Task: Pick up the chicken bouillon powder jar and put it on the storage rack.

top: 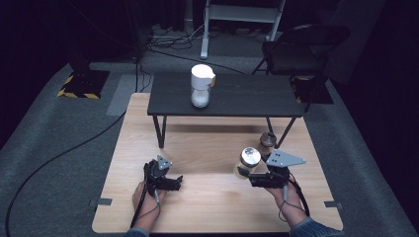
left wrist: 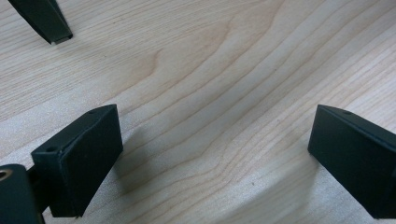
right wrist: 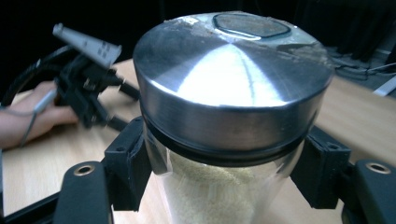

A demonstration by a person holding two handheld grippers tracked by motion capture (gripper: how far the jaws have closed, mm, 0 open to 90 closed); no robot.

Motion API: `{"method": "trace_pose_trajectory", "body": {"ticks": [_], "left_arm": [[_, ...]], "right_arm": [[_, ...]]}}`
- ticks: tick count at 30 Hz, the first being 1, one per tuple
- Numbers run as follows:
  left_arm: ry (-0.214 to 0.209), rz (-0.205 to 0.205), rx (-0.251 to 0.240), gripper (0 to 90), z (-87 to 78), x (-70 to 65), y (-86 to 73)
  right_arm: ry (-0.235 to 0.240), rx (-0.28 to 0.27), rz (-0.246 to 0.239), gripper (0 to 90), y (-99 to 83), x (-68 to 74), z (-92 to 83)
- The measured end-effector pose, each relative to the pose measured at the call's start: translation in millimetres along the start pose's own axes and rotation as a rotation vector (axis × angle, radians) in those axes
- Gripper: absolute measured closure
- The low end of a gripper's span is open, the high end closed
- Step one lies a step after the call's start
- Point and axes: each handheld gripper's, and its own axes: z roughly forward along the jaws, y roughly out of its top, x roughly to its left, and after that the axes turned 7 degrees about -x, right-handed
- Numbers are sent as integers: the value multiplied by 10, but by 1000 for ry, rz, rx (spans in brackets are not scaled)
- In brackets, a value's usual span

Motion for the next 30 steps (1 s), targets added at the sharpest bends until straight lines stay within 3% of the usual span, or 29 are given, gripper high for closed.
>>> {"method": "trace_pose_trajectory", "body": {"ticks": [8, 17, 30], "left_arm": [[0, 0, 0, 29, 0, 0, 0], [0, 2, 2, 29, -1, 1, 4], [0, 2, 2, 29, -1, 2, 4]], "right_arm": [[-35, -15, -19, 301, 387, -114, 4], [-57, -43, -5, 302, 819, -250, 50], [-118, -42, -55, 301, 1429, -364, 335]]}}
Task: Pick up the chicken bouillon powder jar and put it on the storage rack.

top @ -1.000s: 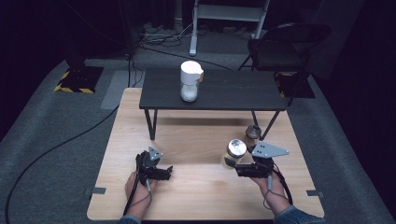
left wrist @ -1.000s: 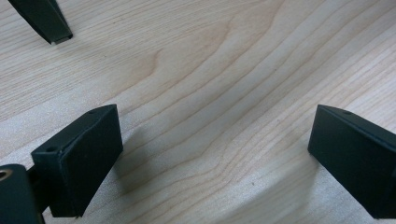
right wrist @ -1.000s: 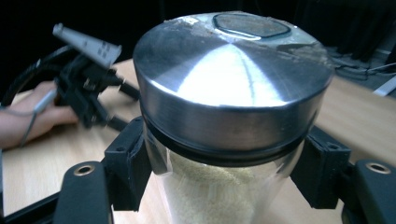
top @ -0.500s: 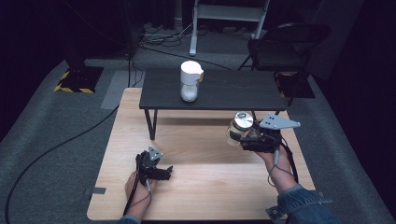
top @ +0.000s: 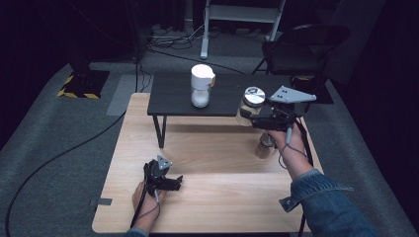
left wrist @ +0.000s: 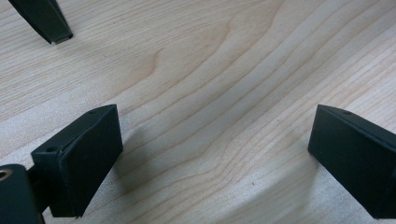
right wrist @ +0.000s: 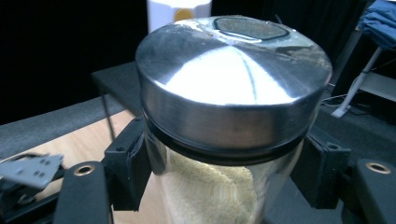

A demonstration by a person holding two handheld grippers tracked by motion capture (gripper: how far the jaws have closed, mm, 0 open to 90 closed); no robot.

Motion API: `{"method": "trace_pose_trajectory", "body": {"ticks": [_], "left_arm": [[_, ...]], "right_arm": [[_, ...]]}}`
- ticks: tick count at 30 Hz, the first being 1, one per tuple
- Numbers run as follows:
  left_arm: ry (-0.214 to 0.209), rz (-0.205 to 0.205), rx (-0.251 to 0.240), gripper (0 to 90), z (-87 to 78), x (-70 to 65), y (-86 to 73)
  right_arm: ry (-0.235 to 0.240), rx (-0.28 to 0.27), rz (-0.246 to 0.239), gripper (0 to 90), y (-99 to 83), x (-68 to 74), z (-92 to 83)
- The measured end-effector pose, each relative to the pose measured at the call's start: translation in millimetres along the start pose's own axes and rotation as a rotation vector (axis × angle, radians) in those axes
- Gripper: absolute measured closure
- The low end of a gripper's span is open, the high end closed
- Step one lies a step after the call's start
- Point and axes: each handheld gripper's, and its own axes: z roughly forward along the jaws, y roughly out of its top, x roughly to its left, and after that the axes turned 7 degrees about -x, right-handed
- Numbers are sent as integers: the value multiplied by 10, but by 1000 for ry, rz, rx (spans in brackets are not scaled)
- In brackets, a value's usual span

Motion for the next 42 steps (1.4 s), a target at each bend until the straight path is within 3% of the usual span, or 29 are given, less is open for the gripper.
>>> {"method": "trace_pose_trajectory", "body": {"ticks": [7, 15, 24, 31, 33, 36, 42], "left_arm": [[0, -1, -1, 29, 0, 0, -1], [1, -5, -3, 29, 2, -5, -5], [2, -3, -3, 29, 1, -5, -4], [2, -2, -2, 29, 1, -5, -4], [2, -2, -3, 29, 1, -5, -4], [1, -1, -1, 29, 0, -2, -1], [1, 0, 0, 29, 0, -1, -1]], "right_arm": [[-59, 14, -1, 301, 152, -68, 275], [-105, 32, 34, 301, 104, -179, 605], [-101, 73, 62, 301, 11, -220, 837], [-91, 71, 79, 291, -28, -270, 860], [-95, 60, 69, 245, -38, -256, 840], [-105, 52, 72, 142, -30, -242, 786], [-95, 28, 93, 91, -61, -294, 560]]}}
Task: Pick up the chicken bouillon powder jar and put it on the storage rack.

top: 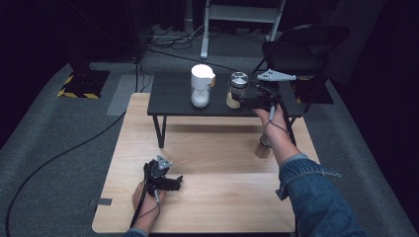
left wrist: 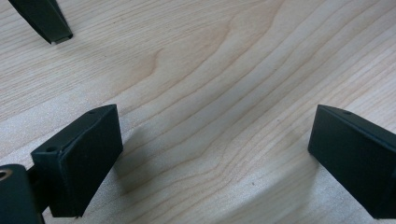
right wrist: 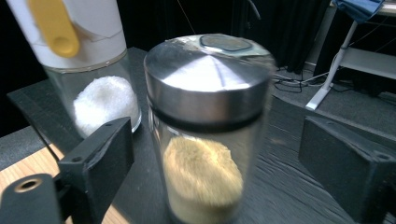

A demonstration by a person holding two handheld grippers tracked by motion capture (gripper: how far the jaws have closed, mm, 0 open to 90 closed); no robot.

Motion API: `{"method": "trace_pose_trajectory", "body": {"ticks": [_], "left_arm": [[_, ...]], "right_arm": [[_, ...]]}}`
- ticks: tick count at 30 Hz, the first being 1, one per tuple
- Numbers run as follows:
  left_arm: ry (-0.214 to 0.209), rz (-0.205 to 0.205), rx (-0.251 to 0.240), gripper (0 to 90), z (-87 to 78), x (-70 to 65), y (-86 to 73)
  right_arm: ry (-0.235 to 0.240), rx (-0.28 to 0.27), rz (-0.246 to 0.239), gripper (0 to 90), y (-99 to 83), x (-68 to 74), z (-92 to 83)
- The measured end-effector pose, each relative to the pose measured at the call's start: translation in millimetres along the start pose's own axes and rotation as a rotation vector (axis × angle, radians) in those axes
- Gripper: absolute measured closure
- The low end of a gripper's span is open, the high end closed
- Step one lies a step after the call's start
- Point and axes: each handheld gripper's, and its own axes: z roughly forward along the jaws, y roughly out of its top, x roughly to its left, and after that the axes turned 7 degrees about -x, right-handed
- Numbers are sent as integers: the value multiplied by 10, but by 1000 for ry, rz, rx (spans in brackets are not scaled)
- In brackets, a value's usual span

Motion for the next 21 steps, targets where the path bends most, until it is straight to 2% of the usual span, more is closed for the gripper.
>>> {"method": "trace_pose_trajectory", "body": {"ticks": [5, 11, 21], "left_arm": [[0, -1, 0, 29, 0, -1, -1], [1, -3, 1, 25, 4, -1, 4], [2, -2, 3, 22, 6, -1, 9]], "right_arm": [[9, -33, 2, 63, -79, -84, -215], [-7, -46, -11, 59, -162, -137, -463], [-32, -51, -30, 59, -465, -172, -897]]}}
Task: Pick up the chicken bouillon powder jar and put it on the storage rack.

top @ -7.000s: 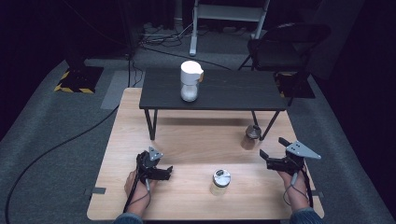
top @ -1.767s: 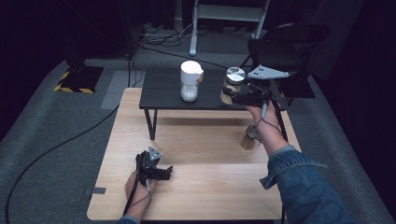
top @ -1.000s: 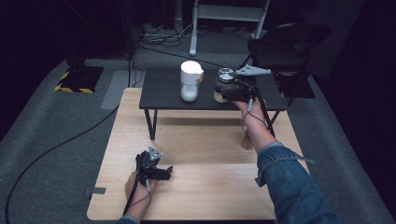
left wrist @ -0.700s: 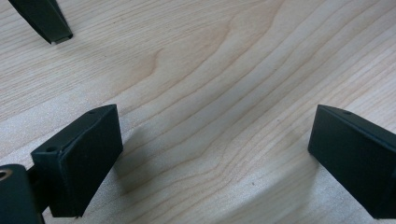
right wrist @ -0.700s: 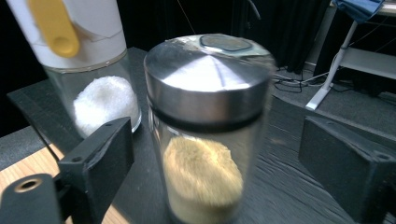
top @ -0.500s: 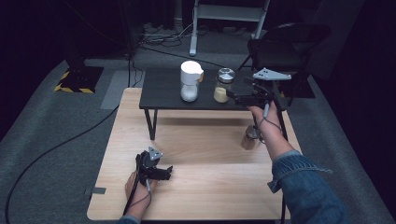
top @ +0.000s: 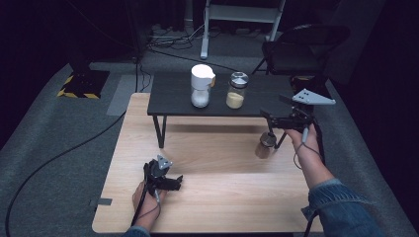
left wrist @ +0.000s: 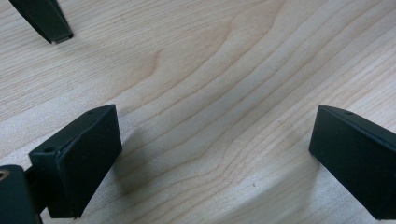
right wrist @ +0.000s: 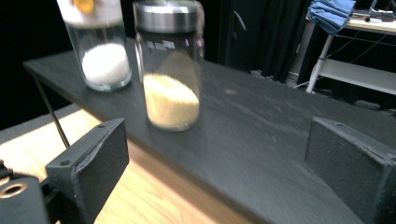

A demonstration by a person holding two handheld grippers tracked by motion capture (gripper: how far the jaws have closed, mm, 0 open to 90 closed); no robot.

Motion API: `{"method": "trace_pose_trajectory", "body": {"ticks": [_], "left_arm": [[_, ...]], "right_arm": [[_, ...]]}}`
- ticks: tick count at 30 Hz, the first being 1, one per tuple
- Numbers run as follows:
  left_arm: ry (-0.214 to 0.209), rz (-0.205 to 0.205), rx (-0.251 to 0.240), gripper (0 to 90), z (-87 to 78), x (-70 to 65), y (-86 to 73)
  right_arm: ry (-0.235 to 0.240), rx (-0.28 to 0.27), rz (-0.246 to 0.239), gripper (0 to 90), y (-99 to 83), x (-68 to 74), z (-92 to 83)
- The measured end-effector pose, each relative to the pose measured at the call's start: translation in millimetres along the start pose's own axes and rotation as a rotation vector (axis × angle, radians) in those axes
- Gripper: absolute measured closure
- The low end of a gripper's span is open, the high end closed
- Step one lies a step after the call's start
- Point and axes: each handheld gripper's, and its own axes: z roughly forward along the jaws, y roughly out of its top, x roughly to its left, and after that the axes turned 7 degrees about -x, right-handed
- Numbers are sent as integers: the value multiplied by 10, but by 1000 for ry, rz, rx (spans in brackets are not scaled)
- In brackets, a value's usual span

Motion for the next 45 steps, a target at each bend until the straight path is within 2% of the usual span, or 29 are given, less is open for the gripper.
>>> {"method": "trace_pose_trajectory", "body": {"ticks": [11, 21, 36, 45], "left_arm": [[0, 0, 0, 22, 0, -1, -1], [1, -1, 0, 21, 0, -2, 0], [1, 0, 1, 20, 0, -2, 1], [2, 0, 1, 20, 0, -3, 2]], "right_arm": [[-40, 29, -14, 49, -373, -54, -360], [-54, 95, 3, 39, -820, -81, -496], [-63, 231, 42, 19, -1416, -71, -508], [-62, 309, 57, 16, -1653, -45, -425]]}}
